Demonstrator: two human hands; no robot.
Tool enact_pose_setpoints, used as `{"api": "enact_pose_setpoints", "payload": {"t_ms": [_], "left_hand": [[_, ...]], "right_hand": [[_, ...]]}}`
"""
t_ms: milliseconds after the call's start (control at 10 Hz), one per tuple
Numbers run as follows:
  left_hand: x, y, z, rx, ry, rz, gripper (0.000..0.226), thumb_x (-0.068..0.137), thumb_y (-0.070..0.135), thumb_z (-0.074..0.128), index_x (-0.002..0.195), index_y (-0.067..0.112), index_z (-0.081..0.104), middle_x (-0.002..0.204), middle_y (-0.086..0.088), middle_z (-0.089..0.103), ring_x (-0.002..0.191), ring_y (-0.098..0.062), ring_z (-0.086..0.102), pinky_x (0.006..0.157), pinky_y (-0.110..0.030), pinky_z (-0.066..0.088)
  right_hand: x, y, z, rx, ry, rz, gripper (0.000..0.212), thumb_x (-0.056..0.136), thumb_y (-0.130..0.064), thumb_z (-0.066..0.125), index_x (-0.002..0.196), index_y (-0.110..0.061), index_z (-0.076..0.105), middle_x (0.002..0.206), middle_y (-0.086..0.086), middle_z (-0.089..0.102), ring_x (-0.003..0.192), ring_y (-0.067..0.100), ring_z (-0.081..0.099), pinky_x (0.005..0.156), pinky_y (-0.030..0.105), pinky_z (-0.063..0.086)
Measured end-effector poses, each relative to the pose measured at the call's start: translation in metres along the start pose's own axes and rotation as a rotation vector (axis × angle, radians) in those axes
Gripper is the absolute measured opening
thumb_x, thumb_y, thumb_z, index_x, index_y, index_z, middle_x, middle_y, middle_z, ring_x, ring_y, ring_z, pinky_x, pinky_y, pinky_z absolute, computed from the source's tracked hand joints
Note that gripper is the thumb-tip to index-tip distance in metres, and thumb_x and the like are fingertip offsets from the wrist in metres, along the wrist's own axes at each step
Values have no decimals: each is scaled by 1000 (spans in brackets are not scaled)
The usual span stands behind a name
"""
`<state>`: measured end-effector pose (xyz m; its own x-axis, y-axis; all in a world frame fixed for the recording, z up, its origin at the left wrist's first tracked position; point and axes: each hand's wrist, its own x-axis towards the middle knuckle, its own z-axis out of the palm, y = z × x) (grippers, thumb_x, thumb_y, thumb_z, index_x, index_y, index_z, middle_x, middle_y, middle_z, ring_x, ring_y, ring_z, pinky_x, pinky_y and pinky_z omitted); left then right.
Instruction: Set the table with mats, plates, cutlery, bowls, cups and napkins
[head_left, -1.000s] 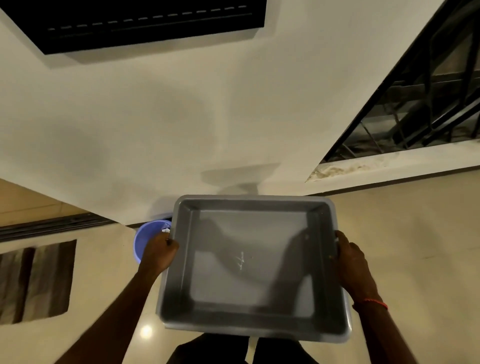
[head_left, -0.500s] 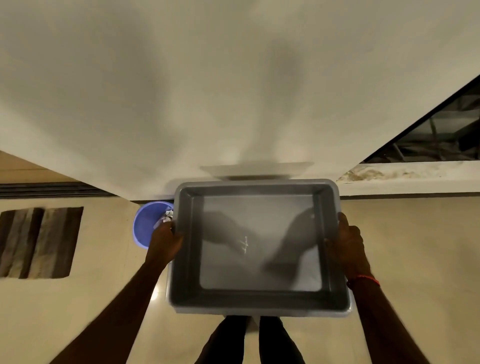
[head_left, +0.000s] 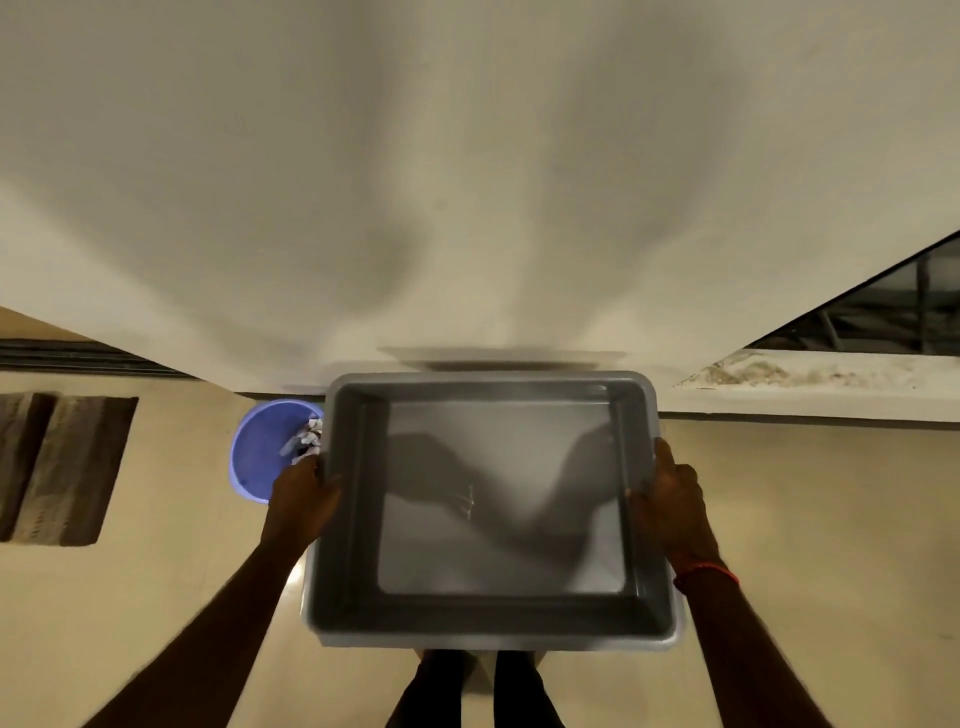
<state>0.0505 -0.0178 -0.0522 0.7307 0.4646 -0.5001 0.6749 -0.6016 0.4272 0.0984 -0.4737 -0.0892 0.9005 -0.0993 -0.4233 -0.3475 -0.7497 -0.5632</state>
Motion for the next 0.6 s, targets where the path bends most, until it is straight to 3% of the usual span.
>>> {"api": "enact_pose_setpoints", "payload": {"t_ms": [100, 200, 300, 400, 500, 600], "left_hand": [[3, 0, 5, -117, 28, -37, 11, 101, 12, 59, 92, 10, 64, 84, -12, 68, 84, -32, 67, 85, -51, 56], [2, 4, 3, -95, 42, -22, 14, 101, 11, 60, 87, 12, 62, 80, -8, 66, 81, -28, 66, 76, -37, 53], [2, 4, 4, -84, 16, -20, 18, 101, 12, 60, 85, 21, 58, 81, -7, 66, 82, -27, 67, 77, -38, 55], [-3, 4, 7, 137, 40, 61, 25, 92, 20, 72, 113, 19, 58, 107, -7, 68, 101, -31, 67, 88, -51, 56], [-19, 19, -2, 256, 29, 96, 73, 84, 31, 79, 144, 19, 40, 145, -13, 47, 130, -40, 50, 95, -62, 51], [-38, 50, -18, 222, 57, 137, 81, 86, 33, 79, 151, 18, 34, 160, -12, 30, 146, -40, 32, 105, -64, 40]], "right_hand": [[7, 10, 7, 16, -44, -26, 86, 72, -63, 53, 148, -33, 27, 110, 8, 61, 92, 31, 67, 76, 52, 62], [14, 15, 11, 23, -39, 23, 86, 72, -60, 54, 149, -34, 25, 114, 9, 61, 97, 33, 66, 78, 55, 61], [5, 4, 8, 22, -46, 27, 91, 75, -50, 66, 152, -33, 21, 121, 13, 58, 106, 37, 63, 83, 59, 58], [-14, -31, -7, -79, -50, 76, 95, 81, -31, 79, 155, -26, 20, 136, 20, 47, 124, 44, 48, 99, 63, 47], [-30, -51, -14, -219, -10, 48, 93, 82, -32, 79, 155, -21, 23, 148, 20, 34, 135, 44, 35, 106, 63, 36], [-43, -70, -24, -258, -5, 10, 89, 84, -37, 77, 155, -23, 26, 152, 18, 31, 139, 42, 31, 110, 60, 31]]}}
